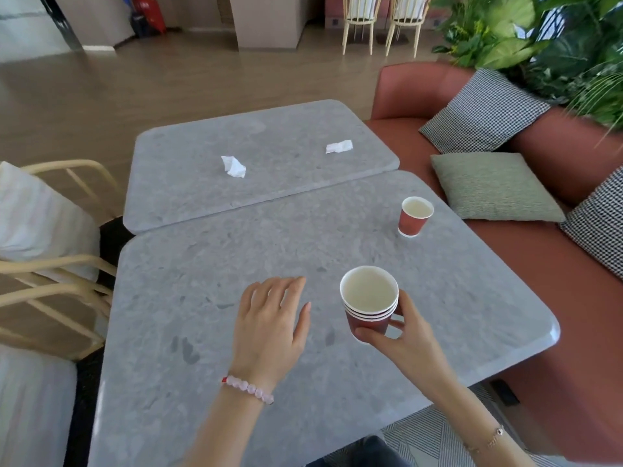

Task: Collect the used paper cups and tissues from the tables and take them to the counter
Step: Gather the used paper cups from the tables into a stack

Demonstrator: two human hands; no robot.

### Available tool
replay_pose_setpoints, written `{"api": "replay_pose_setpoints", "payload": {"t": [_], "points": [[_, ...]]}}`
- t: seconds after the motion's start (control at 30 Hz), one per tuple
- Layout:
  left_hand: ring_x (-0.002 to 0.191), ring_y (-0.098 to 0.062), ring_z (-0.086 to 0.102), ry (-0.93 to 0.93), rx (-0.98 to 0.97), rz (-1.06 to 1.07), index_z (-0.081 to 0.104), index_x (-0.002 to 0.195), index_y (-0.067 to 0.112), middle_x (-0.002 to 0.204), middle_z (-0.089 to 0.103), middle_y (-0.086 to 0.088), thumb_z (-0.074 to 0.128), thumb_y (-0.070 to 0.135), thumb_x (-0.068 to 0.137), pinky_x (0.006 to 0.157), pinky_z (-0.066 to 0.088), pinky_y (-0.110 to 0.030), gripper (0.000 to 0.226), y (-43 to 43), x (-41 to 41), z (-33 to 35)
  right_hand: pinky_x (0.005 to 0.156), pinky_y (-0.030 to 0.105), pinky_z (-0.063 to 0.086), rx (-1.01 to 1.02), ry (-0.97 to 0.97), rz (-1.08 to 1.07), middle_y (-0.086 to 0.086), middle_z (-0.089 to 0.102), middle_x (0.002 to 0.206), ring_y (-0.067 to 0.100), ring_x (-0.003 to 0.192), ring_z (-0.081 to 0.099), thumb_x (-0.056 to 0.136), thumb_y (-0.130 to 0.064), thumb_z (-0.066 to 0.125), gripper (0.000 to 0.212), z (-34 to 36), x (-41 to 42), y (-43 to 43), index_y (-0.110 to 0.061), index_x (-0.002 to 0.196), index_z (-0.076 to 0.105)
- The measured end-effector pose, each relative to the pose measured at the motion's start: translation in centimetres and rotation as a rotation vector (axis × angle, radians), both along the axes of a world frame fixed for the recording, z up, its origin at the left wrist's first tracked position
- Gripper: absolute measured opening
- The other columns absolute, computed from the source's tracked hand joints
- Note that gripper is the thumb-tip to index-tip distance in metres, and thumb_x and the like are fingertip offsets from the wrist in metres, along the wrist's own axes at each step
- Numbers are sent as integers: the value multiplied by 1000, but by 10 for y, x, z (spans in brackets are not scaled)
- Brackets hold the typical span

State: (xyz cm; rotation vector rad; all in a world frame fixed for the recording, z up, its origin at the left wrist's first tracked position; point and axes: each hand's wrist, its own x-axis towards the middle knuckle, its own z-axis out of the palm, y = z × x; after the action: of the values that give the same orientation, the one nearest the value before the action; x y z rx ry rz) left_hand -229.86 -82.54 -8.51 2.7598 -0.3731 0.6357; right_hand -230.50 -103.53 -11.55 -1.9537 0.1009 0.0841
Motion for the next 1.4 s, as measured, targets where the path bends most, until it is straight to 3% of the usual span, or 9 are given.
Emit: {"api": "replay_pose_setpoints", "payload": {"t": [0.1, 0.27, 0.63, 0.73, 0.83, 0.9, 1.0, 1.13, 1.4], "points": [[89, -28, 64, 2, 28, -32, 66, 106, 6, 96, 68, -5, 44, 25, 86, 81, 51, -44, 35, -12, 6, 1, 71, 9, 45, 10, -2, -35, -31, 57, 105, -14, 96, 55, 67, -28, 83, 60, 3, 2, -13, -52, 104, 42], [90, -28, 64, 13, 71, -71, 66, 106, 6, 97, 68, -6, 45, 25, 86, 82, 51, -44, 35, -38, 19, 1, 77, 19, 43, 37, 2, -85, -27, 58, 107, -3, 100, 57, 67, -28, 83, 59, 3, 13, -41, -49, 105, 42], [86, -26, 66, 58, 48, -48, 68, 102, 9, 93, 69, -4, 43, 27, 84, 81, 52, -42, 35, -153, 76, -11, 70, 11, 45, 79, 19, -76, -26, 61, 105, -6, 97, 59, 65, -25, 84, 58, -2, 72, -153, -47, 103, 47], [84, -25, 66, 98, 55, -39, 68, 101, 9, 91, 69, -3, 44, 26, 84, 79, 52, -41, 34, -190, 99, -20, 74, 15, 46, 95, 40, -61, -23, 61, 109, -4, 99, 59, 64, -26, 84, 60, -7, 93, -187, -41, 110, 48], [82, -25, 67, 127, 70, -3, 70, 99, 9, 90, 71, -4, 63, 19, 79, 77, 54, -41, 24, -218, 120, -33, 82, 23, 46, 107, 61, -44, -27, 60, 109, 0, 102, 59, 64, -28, 84, 62, -11, 112, -215, -49, 109, 46], [80, -25, 68, 172, 51, 29, 70, 99, 8, 89, 71, -6, 77, 14, 68, 76, 54, -41, 32, -232, 132, -43, 85, 28, 49, 118, 81, -18, -33, 59, 107, -3, 102, 58, 64, -31, 84, 63, -12, 124, -230, -56, 106, 44], [86, -26, 68, 256, 26, 85, 67, 105, 6, 96, 70, -8, 80, 15, 67, 78, 52, -39, 41, -247, 149, -61, 87, 30, 50, 120, 97, 23, -36, 57, 108, -4, 102, 58, 64, -32, 83, 64, -13, 139, -246, -54, 110, 44], [126, -25, 41, 517, -193, 257, 34, 139, 13, 138, 44, -4, 55, 32, 90, 99, 31, -34, 57, -262, 177, -93, 84, 21, 47, 112, 113, 50, -29, 58, 114, -2, 105, 57, 66, -29, 83, 66, -19, 155, -256, -51, 114, 43], [132, -24, 33, 636, -732, 434, 22, 143, 15, 145, 32, -4, 77, 36, 71, 106, 31, -39, 93, -282, 239, -133, 78, 15, 45, 122, 182, 22, -37, 55, 110, -11, 102, 54, 67, -27, 84, 66, -34, 179, -258, -48, 115, 44]]}}
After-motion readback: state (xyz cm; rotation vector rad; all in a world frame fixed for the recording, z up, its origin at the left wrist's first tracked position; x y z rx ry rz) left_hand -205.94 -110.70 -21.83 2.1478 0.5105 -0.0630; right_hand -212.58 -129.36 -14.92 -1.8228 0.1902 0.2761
